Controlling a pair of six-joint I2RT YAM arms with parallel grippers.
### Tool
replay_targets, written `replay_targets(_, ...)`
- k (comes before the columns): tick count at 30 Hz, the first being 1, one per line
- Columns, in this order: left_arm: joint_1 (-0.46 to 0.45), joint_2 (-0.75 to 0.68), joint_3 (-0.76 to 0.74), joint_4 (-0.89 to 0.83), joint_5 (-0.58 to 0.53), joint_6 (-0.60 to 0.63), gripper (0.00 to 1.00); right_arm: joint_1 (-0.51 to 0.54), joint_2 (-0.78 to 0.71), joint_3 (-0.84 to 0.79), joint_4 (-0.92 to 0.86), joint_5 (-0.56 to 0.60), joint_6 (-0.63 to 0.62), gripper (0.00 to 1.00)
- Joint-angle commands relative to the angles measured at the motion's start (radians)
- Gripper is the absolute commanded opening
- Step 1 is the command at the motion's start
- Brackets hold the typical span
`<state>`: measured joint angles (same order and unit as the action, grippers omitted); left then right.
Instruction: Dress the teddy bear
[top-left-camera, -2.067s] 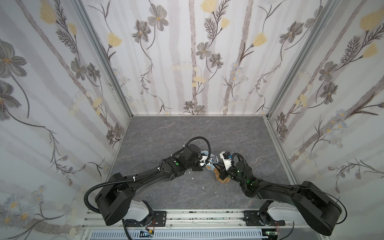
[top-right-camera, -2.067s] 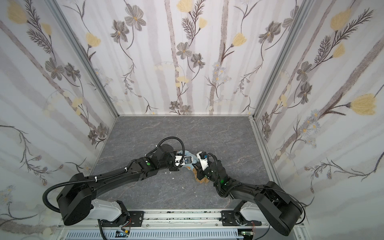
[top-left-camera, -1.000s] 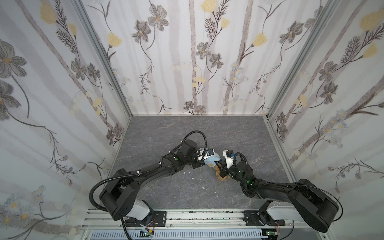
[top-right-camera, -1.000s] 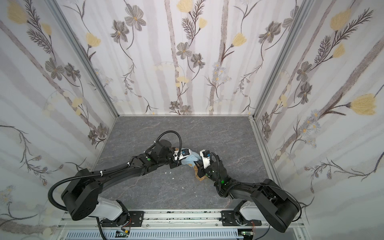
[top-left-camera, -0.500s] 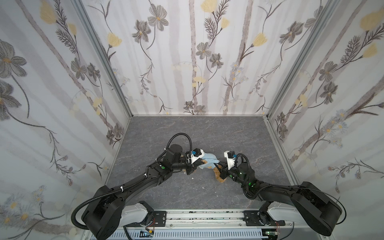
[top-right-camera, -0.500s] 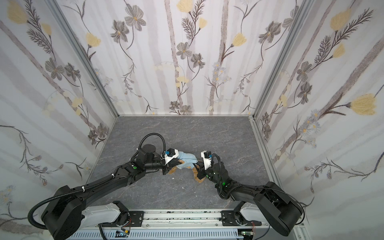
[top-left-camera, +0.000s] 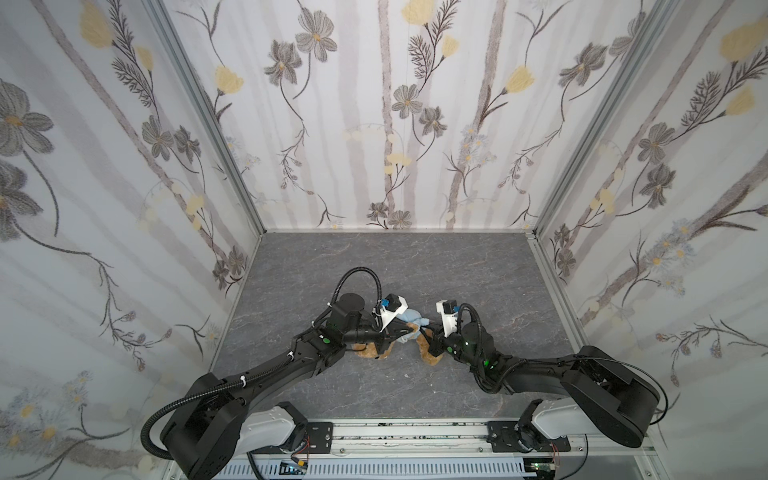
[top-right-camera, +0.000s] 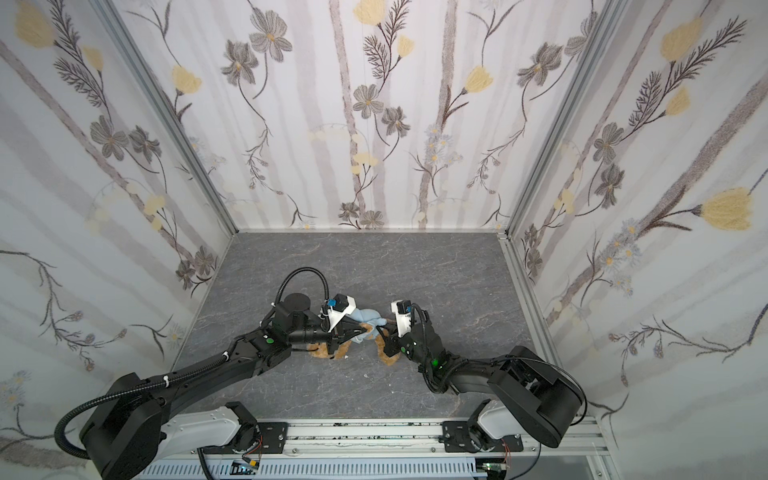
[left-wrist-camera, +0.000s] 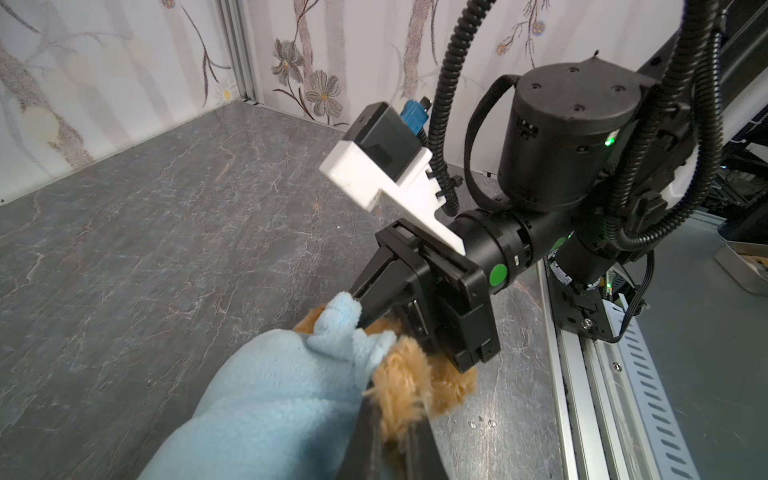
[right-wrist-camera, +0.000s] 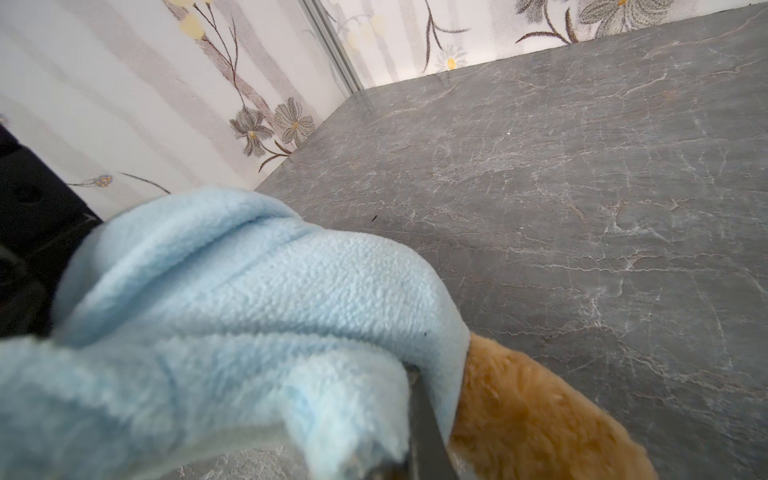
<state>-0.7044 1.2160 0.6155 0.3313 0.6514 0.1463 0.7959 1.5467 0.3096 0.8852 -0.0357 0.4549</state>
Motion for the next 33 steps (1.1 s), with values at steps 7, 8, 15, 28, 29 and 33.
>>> replay_targets(7, -0.008, 0.025, 0.079, -0.125, -0.161, 0.28, 0.0, 0.0, -0.254, -0.03, -0.356, 0.085, -0.338, 0.41)
replay_targets(8, -0.007, 0.026, 0.079, -0.127, -0.185, 0.283, 0.0, -0.001, -0.289, -0.032, -0.383, 0.091, -0.35, 0.44)
replay_targets(15, -0.018, 0.028, 0.109, -0.127, -0.2, 0.169, 0.0, 0.007, -0.472, -0.056, -0.32, 0.057, -0.397, 0.86)
replay_targets(28, -0.065, 0.019, 0.099, -0.127, -0.218, 0.109, 0.0, 0.037, -0.333, 0.049, -0.251, -0.059, -0.469, 0.86)
replay_targets(29, -0.065, 0.018, 0.1, -0.127, -0.212, 0.11, 0.0, 0.031, -0.307, 0.056, -0.251, -0.074, -0.47, 0.84)
replay_targets(33, -0.063, 0.003, 0.099, -0.127, -0.173, 0.12, 0.0, -0.052, -0.232, 0.041, -0.196, -0.139, -0.437, 0.58)
